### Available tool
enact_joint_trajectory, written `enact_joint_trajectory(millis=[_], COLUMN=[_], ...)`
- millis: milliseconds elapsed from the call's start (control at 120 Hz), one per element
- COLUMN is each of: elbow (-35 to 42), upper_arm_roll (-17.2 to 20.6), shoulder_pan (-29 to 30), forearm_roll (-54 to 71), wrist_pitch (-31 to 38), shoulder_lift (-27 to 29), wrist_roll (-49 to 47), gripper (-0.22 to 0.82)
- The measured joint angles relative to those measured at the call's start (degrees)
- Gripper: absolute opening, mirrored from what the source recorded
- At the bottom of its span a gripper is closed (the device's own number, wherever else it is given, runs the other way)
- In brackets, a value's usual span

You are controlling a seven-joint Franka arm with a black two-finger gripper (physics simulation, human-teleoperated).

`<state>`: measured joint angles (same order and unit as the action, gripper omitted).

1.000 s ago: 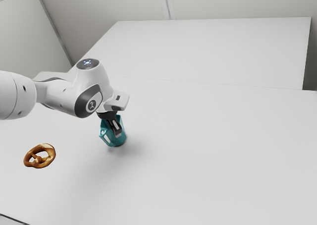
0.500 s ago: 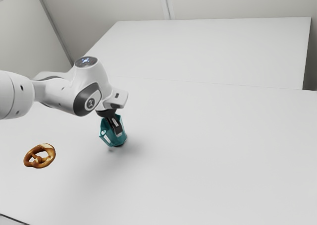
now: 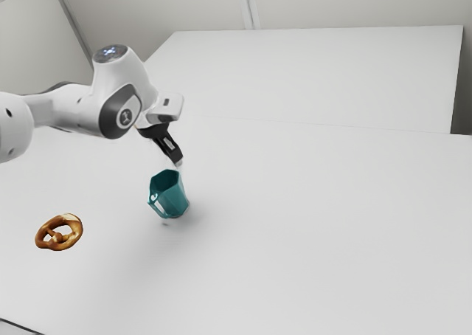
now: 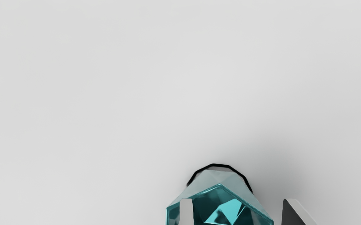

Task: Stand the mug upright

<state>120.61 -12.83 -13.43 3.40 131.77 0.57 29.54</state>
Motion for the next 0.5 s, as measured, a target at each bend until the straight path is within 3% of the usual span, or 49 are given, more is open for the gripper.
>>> enact_joint_trajectory(millis=[267, 500], elbow=[-19.32, -30.37], upper_arm_roll=[-0.57, -0.02], shoulder_pan=[0.76, 3.65], forearm_roll=[-6.88, -9.84], wrist_pitch=[-15.25, -28.12], shoulder_lift=[-6.65, -12.38], wrist_roll=[-2.12, -6.42], gripper=[0.47, 0.56])
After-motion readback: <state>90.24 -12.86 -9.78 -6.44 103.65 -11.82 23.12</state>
